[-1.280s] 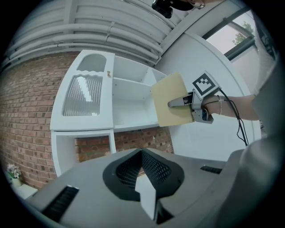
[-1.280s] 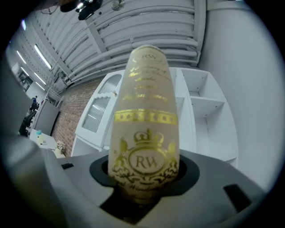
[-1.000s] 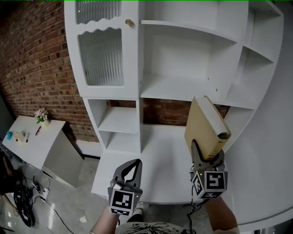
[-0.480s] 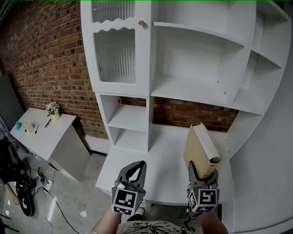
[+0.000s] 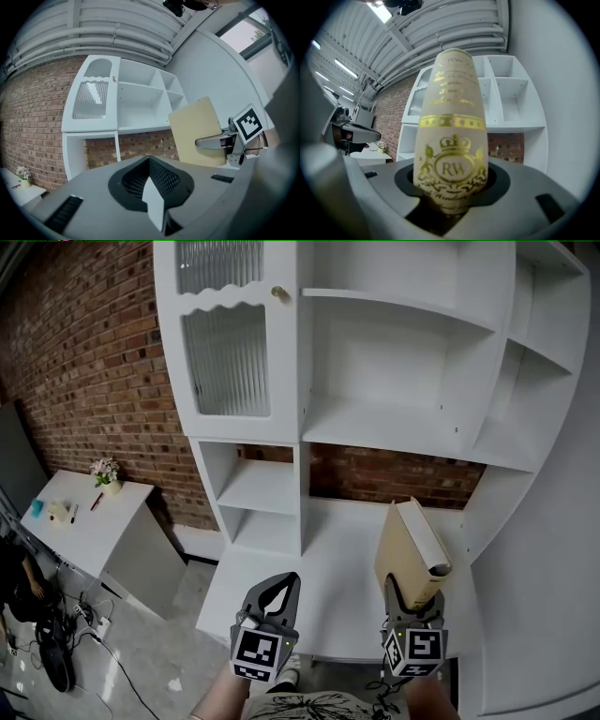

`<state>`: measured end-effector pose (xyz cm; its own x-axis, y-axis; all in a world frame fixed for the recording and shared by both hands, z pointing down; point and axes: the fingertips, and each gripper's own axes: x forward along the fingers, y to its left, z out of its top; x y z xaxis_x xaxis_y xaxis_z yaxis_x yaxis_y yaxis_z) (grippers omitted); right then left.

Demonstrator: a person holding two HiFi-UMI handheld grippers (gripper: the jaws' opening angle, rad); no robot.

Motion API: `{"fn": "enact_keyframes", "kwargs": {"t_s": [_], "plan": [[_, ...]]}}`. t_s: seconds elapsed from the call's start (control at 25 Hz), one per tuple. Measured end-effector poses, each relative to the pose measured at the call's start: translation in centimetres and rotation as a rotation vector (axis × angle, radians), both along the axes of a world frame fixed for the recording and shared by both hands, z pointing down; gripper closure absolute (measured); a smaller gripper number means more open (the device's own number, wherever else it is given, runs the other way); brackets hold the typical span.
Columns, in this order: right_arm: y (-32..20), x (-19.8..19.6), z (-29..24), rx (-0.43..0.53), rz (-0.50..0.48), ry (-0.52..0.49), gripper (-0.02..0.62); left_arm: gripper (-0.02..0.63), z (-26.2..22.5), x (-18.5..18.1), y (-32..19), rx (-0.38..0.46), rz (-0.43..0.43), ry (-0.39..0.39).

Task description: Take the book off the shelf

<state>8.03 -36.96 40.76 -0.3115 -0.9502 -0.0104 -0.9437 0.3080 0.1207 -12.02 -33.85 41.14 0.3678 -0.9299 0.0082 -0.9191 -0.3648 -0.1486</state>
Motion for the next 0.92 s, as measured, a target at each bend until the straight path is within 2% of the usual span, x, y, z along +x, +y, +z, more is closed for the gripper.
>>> {"fn": "enact_keyframes", "kwargs": {"t_s": [0.92], "plan": [[0.2, -1.0, 0.2, -0.010, -0.049, 0.003, 0.370, 0.598, 0.6, 0.9, -1.2, -0.001, 0.040, -0.019]]}}
